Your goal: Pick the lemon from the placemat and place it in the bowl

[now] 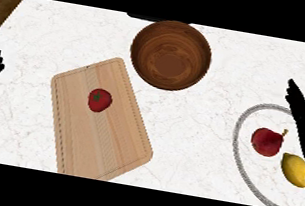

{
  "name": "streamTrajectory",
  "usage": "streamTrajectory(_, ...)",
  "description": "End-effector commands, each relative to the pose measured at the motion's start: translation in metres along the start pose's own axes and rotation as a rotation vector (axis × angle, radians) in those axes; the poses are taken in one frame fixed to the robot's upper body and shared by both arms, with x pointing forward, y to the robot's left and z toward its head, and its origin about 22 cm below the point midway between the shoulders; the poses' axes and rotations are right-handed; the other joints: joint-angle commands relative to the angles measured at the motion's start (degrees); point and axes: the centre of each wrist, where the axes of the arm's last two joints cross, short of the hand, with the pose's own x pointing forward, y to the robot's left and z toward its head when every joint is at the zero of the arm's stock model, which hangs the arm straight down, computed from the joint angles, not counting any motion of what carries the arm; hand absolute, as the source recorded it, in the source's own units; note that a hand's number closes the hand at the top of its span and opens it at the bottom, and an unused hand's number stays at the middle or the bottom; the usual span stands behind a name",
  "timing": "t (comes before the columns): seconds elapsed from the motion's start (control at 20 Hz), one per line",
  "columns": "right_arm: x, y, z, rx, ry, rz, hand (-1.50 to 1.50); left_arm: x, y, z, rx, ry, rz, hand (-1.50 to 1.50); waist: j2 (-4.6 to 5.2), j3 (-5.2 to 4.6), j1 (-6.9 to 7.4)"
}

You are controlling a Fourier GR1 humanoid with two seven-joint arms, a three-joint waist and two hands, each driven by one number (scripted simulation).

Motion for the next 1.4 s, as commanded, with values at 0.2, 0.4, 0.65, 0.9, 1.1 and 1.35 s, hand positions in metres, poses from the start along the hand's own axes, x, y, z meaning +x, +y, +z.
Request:
streamTrajectory(0.2, -0.013, -0.069, 0.037, -0.124, -0.194, 0.062, 1.5, 0.017, -0.086, 0.009, -0.219, 0.076, 0.388, 0.0, -0.28, -1.02, -3.27)
streamTrajectory(0.4, -0.051, -0.093, 0.059, -0.572, 0.004, 0.06, -1.5, 0.023, -0.105, 0.008, -0.283, 0.118, 0.52, 0.0, -0.51, -1.01, -5.96)
streamTrajectory(0.65, -0.071, -0.045, 0.118, -0.299, -0.233, 0.192, -1.5, 0.043, -0.128, -0.009, -0.374, 0.112, 0.534, 0.0, -0.05, -1.09, -1.44)
streamTrajectory(0.9, -0.054, -0.07, 0.139, -0.251, -0.058, 0.558, -1.5, 0.044, -0.129, -0.011, -0.384, 0.134, 0.527, 0.0, 0.19, -1.41, -0.62)
streamTrajectory(1.1, -0.015, -0.08, 0.135, -0.295, 0.121, 0.679, -1.5, 0.052, -0.14, -0.011, -0.392, 0.114, 0.534, 0.0, 0.27, -1.52, 0.41)
streamTrajectory(1.35, 0.029, -0.072, 0.127, -0.205, 0.322, 0.73, -1.5, 0.051, -0.141, -0.021, -0.425, 0.123, 0.545, 0.0, 0.51, -1.35, 1.54)
